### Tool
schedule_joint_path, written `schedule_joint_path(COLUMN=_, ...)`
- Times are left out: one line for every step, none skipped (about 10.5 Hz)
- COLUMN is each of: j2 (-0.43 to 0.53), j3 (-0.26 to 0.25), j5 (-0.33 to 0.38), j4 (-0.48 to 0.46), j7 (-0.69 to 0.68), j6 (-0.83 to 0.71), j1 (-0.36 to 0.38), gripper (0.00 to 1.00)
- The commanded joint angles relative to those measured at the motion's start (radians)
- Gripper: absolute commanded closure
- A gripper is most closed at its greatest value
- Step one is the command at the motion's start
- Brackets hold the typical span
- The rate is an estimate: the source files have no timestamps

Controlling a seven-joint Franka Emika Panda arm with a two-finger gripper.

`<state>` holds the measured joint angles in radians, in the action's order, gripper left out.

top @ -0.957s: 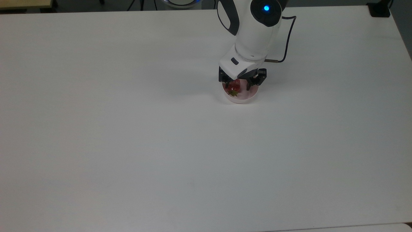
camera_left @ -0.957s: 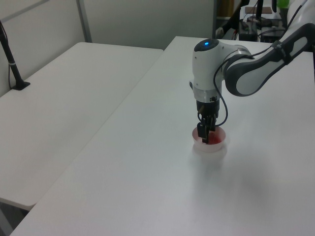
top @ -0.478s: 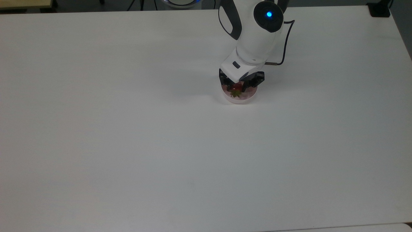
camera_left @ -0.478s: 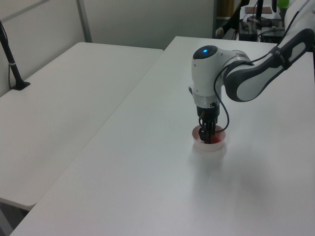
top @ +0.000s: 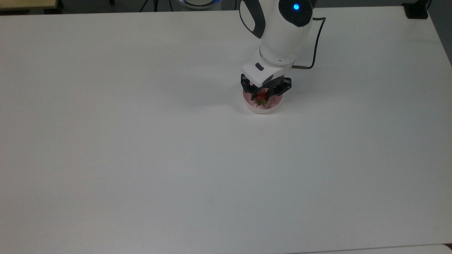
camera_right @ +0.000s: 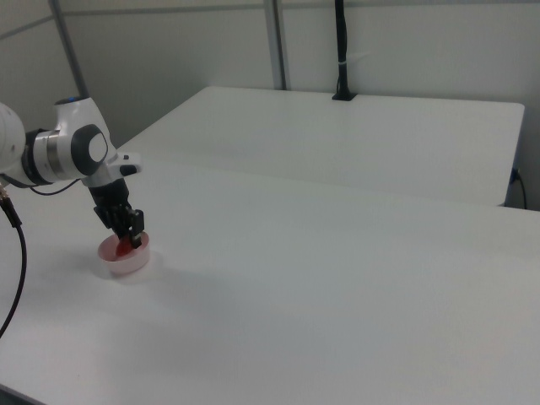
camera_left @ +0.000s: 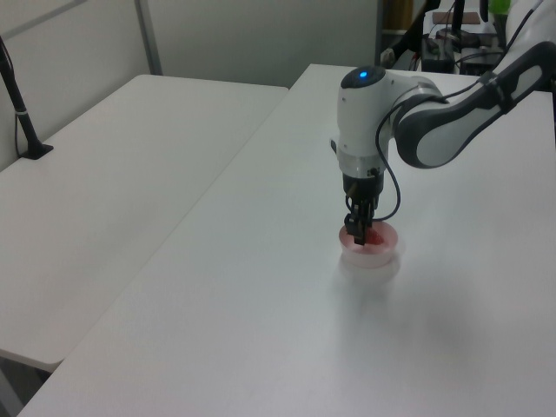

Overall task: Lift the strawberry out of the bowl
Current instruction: 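Lift the strawberry out of the bowl and carry it aside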

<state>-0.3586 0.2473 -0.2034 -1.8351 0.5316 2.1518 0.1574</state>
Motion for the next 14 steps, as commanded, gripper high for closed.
schedule_joint_path(j2=0.075, j3=0.001, j5=-0.002, j4=0.011, j7=0.010, j6=-0.062, j1=-0.021, gripper=0.65)
schedule_joint_path(j2=0.111, j3=0.001, j5=-0.002, j4=0.017, j7=-0.004, j6=-0.120, j1=-0.039, gripper=0.65)
schedule_joint_path(j2=0.156, j3=0.001, j5=-0.004, j4=0.011, j7=-0.052, j6=-0.189, j1=-0.053, gripper=0.65)
schedule_joint_path(j2=0.200, j3=0.000, j5=-0.004, j4=-0.016, j7=-0.126, j6=-0.270, j1=-0.062, gripper=0.65)
schedule_joint_path(j2=0.226, j3=0.000, j5=-0.004, j4=-0.041, j7=-0.186, j6=-0.318, j1=-0.090, gripper=0.65)
schedule_joint_path(j2=0.236, j3=0.000, j5=-0.004, j4=-0.071, j7=-0.232, j6=-0.369, j1=-0.123, gripper=0.65)
schedule_joint_path(j2=0.236, j3=0.000, j5=-0.005, j4=-0.116, j7=-0.289, j6=-0.381, j1=-0.148, gripper=0.65)
schedule_joint_path(j2=0.233, j3=-0.002, j5=-0.016, j4=-0.162, j7=-0.324, j6=-0.382, j1=-0.176, gripper=0.65)
schedule_joint_path(j2=0.227, j3=-0.002, j5=-0.033, j4=-0.197, j7=-0.337, j6=-0.377, j1=-0.196, gripper=0.65)
schedule_joint_path(j2=0.216, j3=-0.002, j5=-0.056, j4=-0.210, j7=-0.338, j6=-0.372, j1=-0.219, gripper=0.58)
schedule_joint_path(j2=0.217, j3=-0.002, j5=-0.056, j4=-0.210, j7=-0.338, j6=-0.375, j1=-0.229, gripper=0.27)
schedule_joint_path(j2=0.217, j3=-0.005, j5=-0.056, j4=-0.199, j7=-0.331, j6=-0.372, j1=-0.231, gripper=0.00)
schedule_joint_path(j2=0.224, j3=-0.008, j5=-0.051, j4=-0.182, j7=-0.329, j6=-0.377, j1=-0.237, gripper=0.00)
schedule_joint_path(j2=0.228, j3=-0.009, j5=-0.045, j4=-0.150, j7=-0.329, j6=-0.388, j1=-0.251, gripper=0.00)
